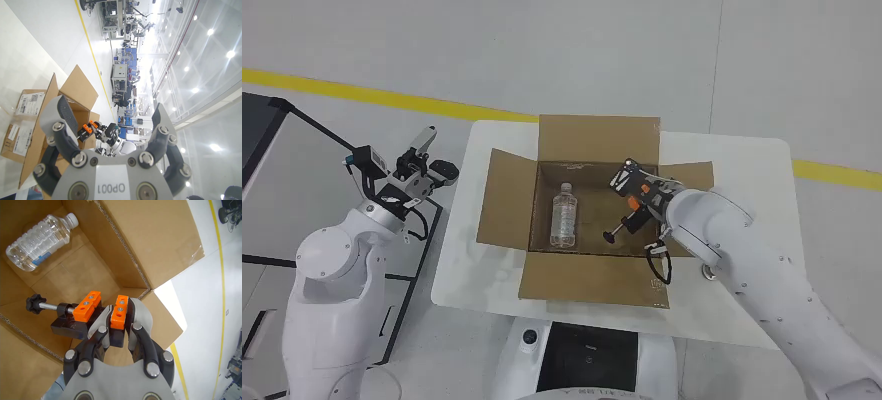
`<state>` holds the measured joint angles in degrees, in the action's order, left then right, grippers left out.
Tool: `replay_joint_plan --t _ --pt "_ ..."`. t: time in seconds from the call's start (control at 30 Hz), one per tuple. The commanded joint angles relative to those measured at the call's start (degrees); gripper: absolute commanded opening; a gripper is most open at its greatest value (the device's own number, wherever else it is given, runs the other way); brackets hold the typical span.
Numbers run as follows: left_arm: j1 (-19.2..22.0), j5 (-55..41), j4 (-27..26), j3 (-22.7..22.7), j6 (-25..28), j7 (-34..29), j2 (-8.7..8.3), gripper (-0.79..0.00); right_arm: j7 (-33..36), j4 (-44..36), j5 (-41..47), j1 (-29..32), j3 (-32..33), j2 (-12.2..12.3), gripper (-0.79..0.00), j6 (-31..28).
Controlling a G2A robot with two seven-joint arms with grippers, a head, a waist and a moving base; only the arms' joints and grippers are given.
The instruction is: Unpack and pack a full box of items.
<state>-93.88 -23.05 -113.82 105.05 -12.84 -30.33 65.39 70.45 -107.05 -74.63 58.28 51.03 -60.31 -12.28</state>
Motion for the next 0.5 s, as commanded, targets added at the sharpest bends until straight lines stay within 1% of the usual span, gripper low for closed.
replay_joint_plan --t 0.0,0.2,0.47 --pt "0.0 0.0 0.0 0.0 0.0 0.0 0.0 0.0 0.5 1.0 -1.8 -0.1 -0.7 -0.1 -0.785 -0.4" --pt "0.0 0.0 0.0 0.0 0.0 0.0 0.0 0.0 2.1 3.5 -9.7 -1.3 -5.4 -1.1 -0.785 -2.3" --pt "0.0 0.0 0.0 0.0 0.0 0.0 0.0 0.0 -0.9 5.9 -9.4 -2.2 -5.7 -2.3 -0.785 -1.7"
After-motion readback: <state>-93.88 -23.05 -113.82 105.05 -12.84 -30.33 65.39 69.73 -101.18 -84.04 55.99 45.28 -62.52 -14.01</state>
